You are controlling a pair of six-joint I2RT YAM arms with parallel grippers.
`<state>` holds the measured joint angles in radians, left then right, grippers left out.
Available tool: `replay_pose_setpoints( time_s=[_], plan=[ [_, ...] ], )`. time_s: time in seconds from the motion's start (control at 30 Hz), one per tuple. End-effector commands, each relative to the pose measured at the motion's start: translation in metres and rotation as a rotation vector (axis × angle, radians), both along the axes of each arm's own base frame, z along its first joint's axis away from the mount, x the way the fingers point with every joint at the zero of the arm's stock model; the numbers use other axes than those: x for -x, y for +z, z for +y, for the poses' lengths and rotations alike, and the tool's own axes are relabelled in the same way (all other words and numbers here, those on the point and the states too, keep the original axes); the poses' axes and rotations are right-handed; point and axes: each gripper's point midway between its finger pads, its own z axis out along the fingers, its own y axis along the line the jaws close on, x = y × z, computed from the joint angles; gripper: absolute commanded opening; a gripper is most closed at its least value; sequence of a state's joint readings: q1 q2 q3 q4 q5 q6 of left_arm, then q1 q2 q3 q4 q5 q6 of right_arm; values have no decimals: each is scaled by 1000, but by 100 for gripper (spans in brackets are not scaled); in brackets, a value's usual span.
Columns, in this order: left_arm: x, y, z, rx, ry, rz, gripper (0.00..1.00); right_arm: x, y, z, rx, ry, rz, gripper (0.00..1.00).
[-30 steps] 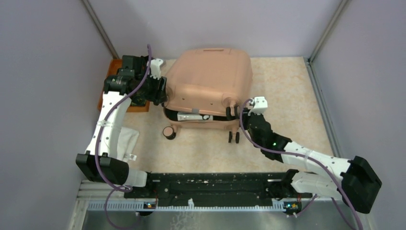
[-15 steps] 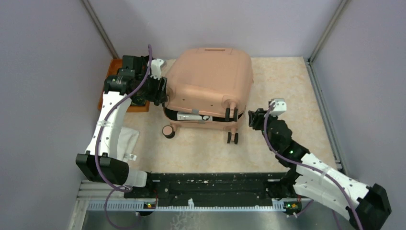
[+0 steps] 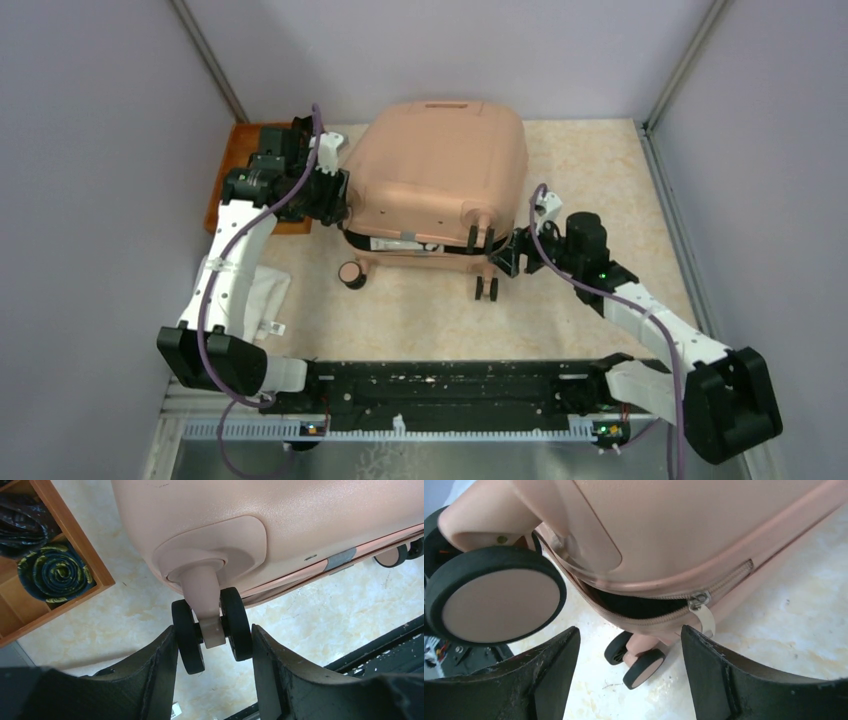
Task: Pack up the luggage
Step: Zip the luggage at the center of the board.
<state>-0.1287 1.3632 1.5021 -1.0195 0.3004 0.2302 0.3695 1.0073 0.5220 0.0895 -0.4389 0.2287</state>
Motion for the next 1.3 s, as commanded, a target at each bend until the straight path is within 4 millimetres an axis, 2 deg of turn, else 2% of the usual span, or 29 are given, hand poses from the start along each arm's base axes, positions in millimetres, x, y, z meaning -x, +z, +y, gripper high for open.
replay_pose_setpoints(
  time_s=[0.0,0.07,0.13,0.27,0.37,0.57,0.7,0.8,0.9,1.03,1.17,1.27],
  plan=[
    [-23,90,-20,84,-83,-377,0,-18,29,14,-37,126,-84,73],
    [-25,89,-15,79,-68,-379,0,-25,24,8,-26,103,-73,72],
    [-26,87,-14,80,-66,-374,0,-25,29,1,-27,72,-98,72],
    [-25,78,-18,100,-77,-350,0,-8,57,6,-130,105,-172,72],
    [-29,67,-17,94,-65,-324,0,12,64,18,-189,208,-130,67],
    [-24,47,-26,141,-99,-280,0,35,37,20,-252,199,22,48],
    [-11,25,-37,189,-144,-221,0,45,8,28,-218,160,66,47],
    [7,2,-41,210,-178,-140,0,40,-10,36,-181,106,109,47],
    [20,-9,-44,227,-204,-104,0,29,-21,40,-183,54,135,47],
    [22,3,-41,210,-198,-146,0,16,-30,46,-133,4,91,46],
    [20,29,-42,214,-211,-190,0,4,-30,63,-122,-41,19,46],
    [26,29,-44,219,-230,-163,0,-1,-30,76,-137,-83,-15,47]
  ],
)
